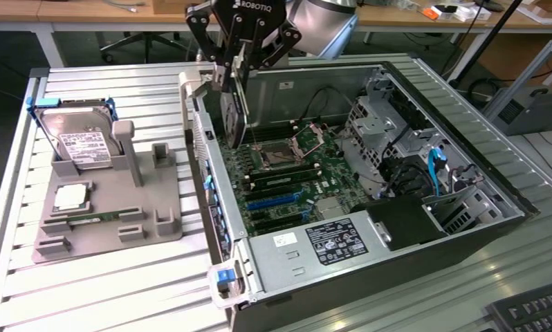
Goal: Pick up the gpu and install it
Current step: 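Pick up the gpu and move the gpu toward the slot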
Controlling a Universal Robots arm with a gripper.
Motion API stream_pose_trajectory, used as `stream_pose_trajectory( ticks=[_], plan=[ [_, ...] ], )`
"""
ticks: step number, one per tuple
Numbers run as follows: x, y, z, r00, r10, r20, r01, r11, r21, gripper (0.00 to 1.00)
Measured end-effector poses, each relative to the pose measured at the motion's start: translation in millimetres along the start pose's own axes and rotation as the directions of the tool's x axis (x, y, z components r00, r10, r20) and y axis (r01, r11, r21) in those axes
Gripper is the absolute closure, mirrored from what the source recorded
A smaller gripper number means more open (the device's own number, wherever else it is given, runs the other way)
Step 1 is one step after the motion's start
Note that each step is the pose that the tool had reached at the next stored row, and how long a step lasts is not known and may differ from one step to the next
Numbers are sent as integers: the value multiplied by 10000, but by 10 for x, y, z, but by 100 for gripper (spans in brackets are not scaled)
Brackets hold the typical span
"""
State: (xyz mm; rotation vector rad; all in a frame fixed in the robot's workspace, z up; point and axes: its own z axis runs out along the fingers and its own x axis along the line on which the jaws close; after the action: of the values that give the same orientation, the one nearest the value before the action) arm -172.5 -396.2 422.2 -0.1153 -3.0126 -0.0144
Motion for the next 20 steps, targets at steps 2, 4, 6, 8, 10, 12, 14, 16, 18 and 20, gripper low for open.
stream_pose_trajectory(
  ticks=[2, 4, 6, 8, 10, 12, 14, 16, 18, 20],
  plan=[
    [-11, 1, 8, 10000, 0, -26, 0, 10000, 3, 73],
    [-24, 1, 19, 10000, 0, -56, 0, 10000, 4, 73],
    [-37, 2, 32, 10000, 1, -90, -1, 10000, 7, 73],
    [-54, 4, 44, 9999, 2, -128, -2, 10000, 10, 73],
    [-82, 5, 59, 9998, 2, -185, -2, 10000, 14, 73],
    [-112, 7, 75, 9997, 3, -243, -3, 10000, 19, 73],
    [-136, 9, 89, 9996, 4, -284, -4, 10000, 21, 73],
    [-163, 11, 100, 9995, 5, -326, -4, 10000, 25, 73],
    [-214, 15, 109, 9993, 5, -385, -4, 10000, 29, 73],
    [-220, 14, 109, 9992, 6, -388, -5, 10000, 30, 73]
  ],
)
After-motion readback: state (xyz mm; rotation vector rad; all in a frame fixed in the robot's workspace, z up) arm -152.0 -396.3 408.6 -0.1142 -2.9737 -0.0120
